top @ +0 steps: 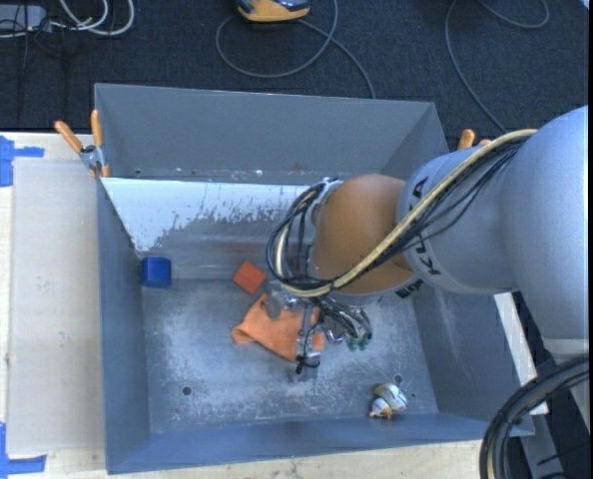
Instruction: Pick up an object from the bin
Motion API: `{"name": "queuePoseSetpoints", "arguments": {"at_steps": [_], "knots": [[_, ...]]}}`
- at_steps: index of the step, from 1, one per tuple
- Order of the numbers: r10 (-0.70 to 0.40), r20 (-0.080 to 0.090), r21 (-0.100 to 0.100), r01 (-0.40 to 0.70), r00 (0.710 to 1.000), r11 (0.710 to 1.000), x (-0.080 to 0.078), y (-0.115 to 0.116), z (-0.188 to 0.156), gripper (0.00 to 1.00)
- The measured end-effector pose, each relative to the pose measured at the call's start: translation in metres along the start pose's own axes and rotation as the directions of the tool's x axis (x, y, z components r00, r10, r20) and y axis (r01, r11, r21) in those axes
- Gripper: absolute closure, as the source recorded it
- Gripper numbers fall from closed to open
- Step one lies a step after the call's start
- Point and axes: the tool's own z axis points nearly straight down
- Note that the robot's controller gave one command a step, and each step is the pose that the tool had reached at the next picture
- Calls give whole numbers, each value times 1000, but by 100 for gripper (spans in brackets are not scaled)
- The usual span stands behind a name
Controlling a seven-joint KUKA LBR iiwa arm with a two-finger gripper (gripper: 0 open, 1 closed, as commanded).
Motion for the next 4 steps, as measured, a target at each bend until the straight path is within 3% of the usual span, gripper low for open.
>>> {"name": "queuePoseSetpoints", "arguments": {"at_steps": [1, 3, 4], "knots": [[-169, -4, -3, 169, 986, 986, -23, 7, 1, 100], [-170, -9, -4, 170, 985, 985, -21, 7, -3, 100], [-178, -9, -3, 178, 984, 984, -21, 9, -65, 100]]}}
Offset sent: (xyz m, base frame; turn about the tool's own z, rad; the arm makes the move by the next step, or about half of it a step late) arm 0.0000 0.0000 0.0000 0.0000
